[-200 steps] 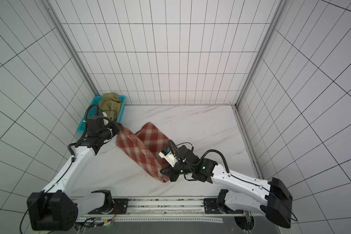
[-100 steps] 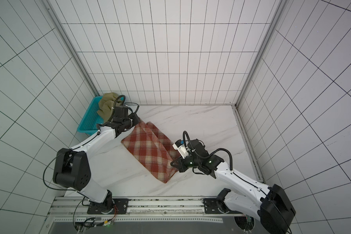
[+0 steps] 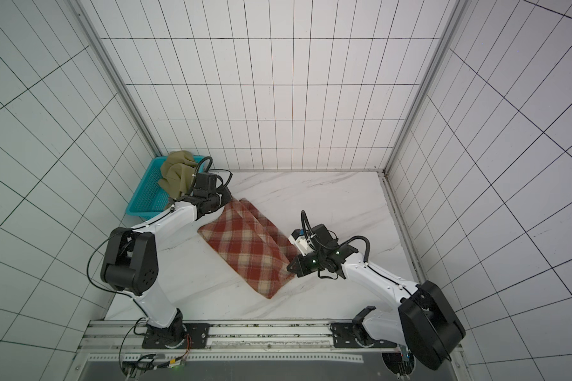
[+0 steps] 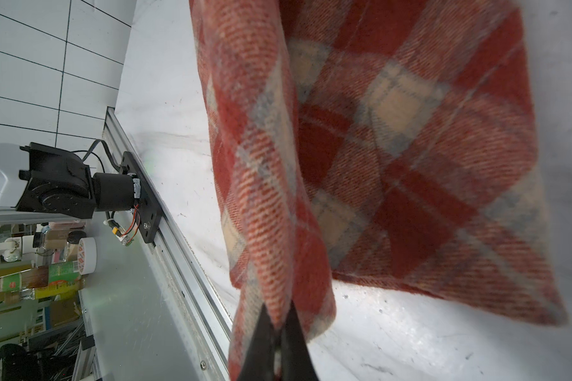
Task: Fold and stack skirts
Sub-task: Fold the skirt at the center of the table.
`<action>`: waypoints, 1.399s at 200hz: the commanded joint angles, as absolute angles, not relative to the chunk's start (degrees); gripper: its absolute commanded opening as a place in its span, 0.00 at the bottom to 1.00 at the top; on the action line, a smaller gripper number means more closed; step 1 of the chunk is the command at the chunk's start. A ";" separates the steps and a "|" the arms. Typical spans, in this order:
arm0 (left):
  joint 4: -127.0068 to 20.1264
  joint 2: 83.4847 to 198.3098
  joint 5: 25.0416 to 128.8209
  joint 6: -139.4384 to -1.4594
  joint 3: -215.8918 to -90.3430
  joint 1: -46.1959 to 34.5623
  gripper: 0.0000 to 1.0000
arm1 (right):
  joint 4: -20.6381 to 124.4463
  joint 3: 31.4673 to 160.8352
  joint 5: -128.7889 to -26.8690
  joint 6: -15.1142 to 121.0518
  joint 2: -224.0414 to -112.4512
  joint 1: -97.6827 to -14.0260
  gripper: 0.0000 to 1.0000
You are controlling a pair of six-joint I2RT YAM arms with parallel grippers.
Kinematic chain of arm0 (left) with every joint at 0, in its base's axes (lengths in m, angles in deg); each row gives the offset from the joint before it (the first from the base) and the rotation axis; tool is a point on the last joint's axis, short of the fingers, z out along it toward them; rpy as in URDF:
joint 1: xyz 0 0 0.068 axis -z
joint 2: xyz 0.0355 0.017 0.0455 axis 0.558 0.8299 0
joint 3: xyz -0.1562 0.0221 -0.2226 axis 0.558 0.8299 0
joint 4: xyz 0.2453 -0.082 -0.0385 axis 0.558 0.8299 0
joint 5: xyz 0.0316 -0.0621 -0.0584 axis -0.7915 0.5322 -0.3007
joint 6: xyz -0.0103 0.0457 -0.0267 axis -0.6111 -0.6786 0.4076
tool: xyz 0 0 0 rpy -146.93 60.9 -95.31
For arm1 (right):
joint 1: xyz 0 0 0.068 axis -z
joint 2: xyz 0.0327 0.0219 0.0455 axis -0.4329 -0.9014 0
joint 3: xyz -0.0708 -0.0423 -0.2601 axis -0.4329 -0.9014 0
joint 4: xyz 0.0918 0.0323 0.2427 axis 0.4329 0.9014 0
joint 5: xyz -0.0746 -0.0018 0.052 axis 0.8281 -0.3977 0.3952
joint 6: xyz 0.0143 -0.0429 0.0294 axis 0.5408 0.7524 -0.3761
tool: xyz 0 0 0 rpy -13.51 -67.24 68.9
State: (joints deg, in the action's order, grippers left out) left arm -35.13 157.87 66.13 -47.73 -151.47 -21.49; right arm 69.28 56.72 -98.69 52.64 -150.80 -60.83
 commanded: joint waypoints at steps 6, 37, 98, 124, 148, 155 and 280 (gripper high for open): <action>-36.57 158.28 60.63 -47.79 -153.57 -22.84 0.00 | 75.74 63.12 -98.91 55.90 -151.99 -60.47 0.00; -36.47 155.76 60.40 -47.66 -152.02 -24.71 0.00 | 78.93 65.91 -98.51 57.89 -152.21 -60.46 0.00; -35.57 148.19 60.04 -48.32 -146.95 -28.23 0.00 | 80.92 69.43 -98.83 58.31 -151.69 -61.56 0.00; -34.17 144.54 59.42 -49.45 -145.64 -29.15 0.00 | 81.01 69.93 -97.96 57.38 -150.19 -63.94 0.00; -32.91 141.26 59.17 -50.55 -144.60 -30.11 0.00 | 80.69 70.03 -96.82 56.21 -149.79 -66.19 0.00; -32.12 140.25 59.26 -50.98 -144.35 -30.37 0.00 | 80.39 70.10 -96.83 55.86 -149.74 -66.79 0.00; -33.52 140.01 63.07 -52.36 -142.47 -32.07 0.00 | 78.27 70.32 -96.06 52.66 -151.08 -68.38 0.00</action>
State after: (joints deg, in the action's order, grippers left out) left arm -29.62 136.21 63.12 -52.75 -139.50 -31.13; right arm 75.09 66.66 -96.27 52.59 -150.69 -69.16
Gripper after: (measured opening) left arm 0.049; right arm 0.048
